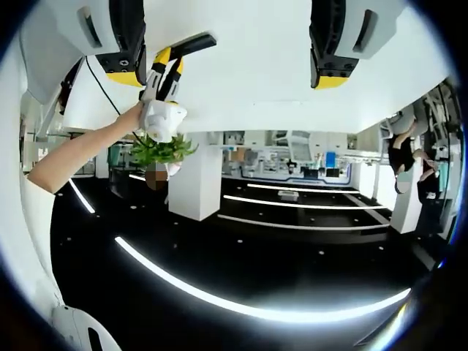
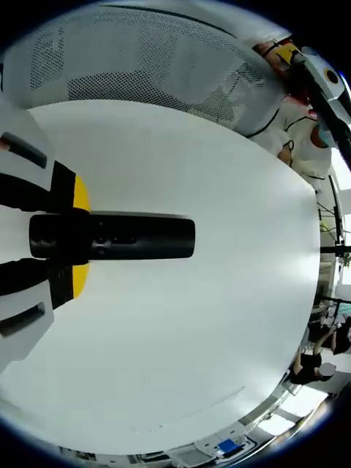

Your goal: Press the specified remote control buttons in sequence, fully releasing each button before pressing the next.

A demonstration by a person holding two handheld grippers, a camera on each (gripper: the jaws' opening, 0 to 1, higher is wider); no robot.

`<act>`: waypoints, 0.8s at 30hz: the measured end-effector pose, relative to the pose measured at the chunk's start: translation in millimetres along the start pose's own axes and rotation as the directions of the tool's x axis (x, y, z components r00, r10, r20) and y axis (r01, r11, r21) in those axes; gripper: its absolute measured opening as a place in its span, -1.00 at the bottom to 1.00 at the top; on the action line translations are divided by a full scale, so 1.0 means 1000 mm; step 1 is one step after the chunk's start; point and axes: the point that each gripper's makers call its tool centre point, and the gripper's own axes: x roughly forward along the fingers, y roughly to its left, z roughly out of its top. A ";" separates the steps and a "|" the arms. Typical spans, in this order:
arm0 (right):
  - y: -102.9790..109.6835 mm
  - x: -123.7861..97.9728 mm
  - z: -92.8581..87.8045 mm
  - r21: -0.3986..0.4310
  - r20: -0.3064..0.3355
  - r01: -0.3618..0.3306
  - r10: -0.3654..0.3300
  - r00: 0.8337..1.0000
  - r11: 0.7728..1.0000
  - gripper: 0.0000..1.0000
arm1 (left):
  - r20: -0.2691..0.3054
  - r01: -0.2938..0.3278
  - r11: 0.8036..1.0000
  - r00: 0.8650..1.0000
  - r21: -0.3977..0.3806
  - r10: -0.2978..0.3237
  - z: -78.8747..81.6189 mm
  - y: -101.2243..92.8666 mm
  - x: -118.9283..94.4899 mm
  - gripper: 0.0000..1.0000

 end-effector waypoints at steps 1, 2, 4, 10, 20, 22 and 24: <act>-0.003 0.000 0.000 -0.004 -0.004 -0.003 0.003 1.000 1.000 -0.59 | 0.005 0.002 1.000 1.000 0.001 -0.002 0.001 0.000 0.000 0.93; -0.008 0.000 0.000 -0.008 -0.008 -0.004 0.004 1.000 1.000 -0.59 | 0.000 -0.002 1.000 1.000 0.005 0.002 0.000 0.000 0.000 0.93; -0.017 -0.001 -0.001 -0.014 -0.021 0.001 -0.001 1.000 1.000 -0.59 | 0.000 -0.003 1.000 1.000 0.006 0.003 0.000 0.001 0.000 0.92; -0.047 -0.002 -0.002 0.037 -0.024 0.016 -0.015 1.000 0.999 -0.59 | -0.009 -0.002 1.000 1.000 0.003 0.002 -0.002 0.000 0.000 0.90; -0.088 -0.004 0.000 0.024 -0.033 0.063 -0.062 0.998 0.998 -0.59 | -0.023 0.002 1.000 1.000 0.009 -0.002 -0.004 0.000 0.000 0.88; -0.095 -0.005 0.000 0.028 -0.021 0.071 -0.071 0.997 0.997 -0.59 | -0.021 0.006 1.000 1.000 0.007 -0.005 -0.004 -0.001 0.000 0.88; -0.101 -0.005 0.001 0.012 -0.019 0.091 -0.091 0.996 0.996 -0.59 | -0.017 0.006 1.000 1.000 0.010 -0.006 -0.003 -0.001 0.000 0.88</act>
